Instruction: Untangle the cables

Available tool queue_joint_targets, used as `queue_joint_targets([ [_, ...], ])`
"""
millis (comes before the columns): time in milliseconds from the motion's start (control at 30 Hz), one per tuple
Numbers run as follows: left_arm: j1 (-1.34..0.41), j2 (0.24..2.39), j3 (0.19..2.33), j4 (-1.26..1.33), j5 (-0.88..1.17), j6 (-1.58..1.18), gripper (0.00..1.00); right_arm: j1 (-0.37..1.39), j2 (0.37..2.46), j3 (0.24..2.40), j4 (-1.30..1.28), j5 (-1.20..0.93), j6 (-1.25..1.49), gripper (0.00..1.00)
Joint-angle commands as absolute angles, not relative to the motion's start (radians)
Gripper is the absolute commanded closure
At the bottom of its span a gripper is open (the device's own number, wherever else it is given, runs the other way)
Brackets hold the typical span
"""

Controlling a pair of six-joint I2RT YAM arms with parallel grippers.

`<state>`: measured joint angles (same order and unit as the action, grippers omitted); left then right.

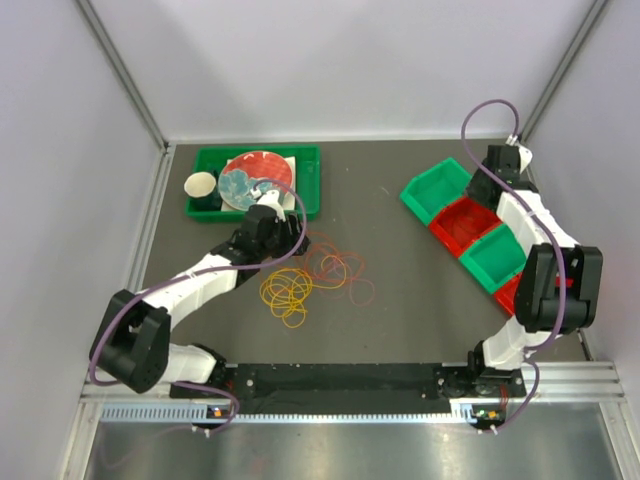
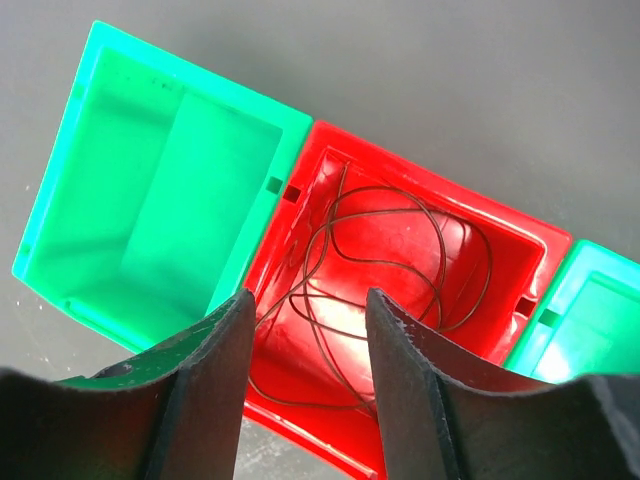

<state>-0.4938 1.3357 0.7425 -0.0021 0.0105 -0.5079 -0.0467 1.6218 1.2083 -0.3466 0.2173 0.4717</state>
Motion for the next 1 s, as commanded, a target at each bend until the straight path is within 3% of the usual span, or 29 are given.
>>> queue_joint_targets([
  [0,-0.495,1.293,0.752,0.034,0.015,-0.511,0.35,-0.046,1.595,1.241,-0.368,0.199,0.475,0.52],
  [233,-0.494,1.287,0.749,0.031,0.009,-0.505,0.35,-0.005,1.447,1.149,-0.308,0.150,0.477,0.55],
  [500,-0.495,1.285,0.782,-0.054,-0.049,-0.483,0.34,0.331,1.341,0.997,-0.325,0.147,0.433,0.52],
  [633,-0.489,1.258,0.804,-0.133,-0.161,-0.494,0.30,0.503,1.322,0.913,-0.310,0.166,0.471,0.33],
  [767,-0.459,1.221,0.807,-0.178,-0.201,-0.520,0.20,0.606,1.319,0.851,-0.243,0.018,0.471,0.30],
  [967,-0.350,1.226,0.818,-0.241,-0.117,-0.561,0.16,0.715,1.419,0.870,-0.196,-0.071,0.439,0.25],
])
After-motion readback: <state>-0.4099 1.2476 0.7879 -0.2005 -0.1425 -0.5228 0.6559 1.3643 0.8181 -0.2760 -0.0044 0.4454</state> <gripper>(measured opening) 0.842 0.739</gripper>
